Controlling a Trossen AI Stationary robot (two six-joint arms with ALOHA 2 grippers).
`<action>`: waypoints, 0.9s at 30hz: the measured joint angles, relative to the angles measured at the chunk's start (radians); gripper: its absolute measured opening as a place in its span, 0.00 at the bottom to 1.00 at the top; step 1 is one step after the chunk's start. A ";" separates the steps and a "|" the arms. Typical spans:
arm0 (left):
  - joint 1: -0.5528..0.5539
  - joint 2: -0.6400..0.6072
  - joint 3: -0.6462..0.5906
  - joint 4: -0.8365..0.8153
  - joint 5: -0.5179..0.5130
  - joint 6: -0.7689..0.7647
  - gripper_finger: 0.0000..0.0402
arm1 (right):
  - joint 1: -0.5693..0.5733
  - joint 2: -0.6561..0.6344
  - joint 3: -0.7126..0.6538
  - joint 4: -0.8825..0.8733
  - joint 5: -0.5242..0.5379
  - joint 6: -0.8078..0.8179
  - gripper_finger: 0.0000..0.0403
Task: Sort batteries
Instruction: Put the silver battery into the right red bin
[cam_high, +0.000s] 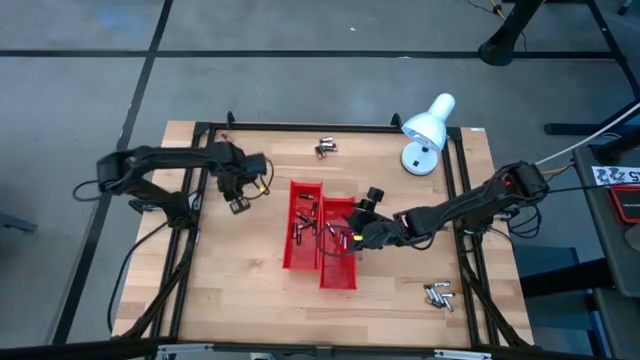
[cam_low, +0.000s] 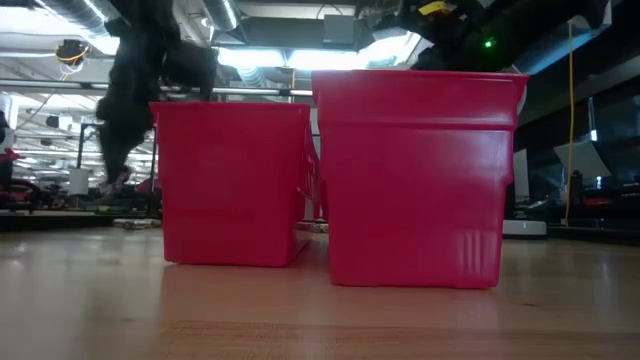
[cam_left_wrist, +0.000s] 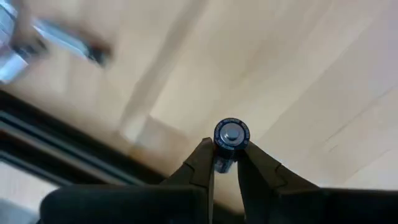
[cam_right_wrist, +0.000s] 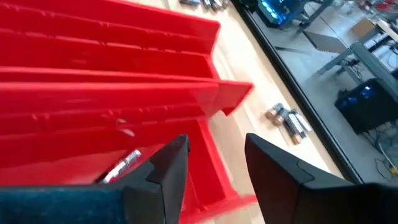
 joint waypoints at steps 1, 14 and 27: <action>-0.004 -0.023 0.014 0.023 0.000 -0.006 0.10 | 0.000 -0.007 0.000 -0.007 0.003 0.009 0.41; -0.240 -0.122 0.084 0.699 0.075 0.027 0.10 | 0.001 -0.086 0.001 -0.264 0.224 0.296 0.41; -0.429 0.183 0.100 1.188 0.137 0.082 0.09 | 0.001 -0.101 0.001 -0.324 0.385 0.452 0.41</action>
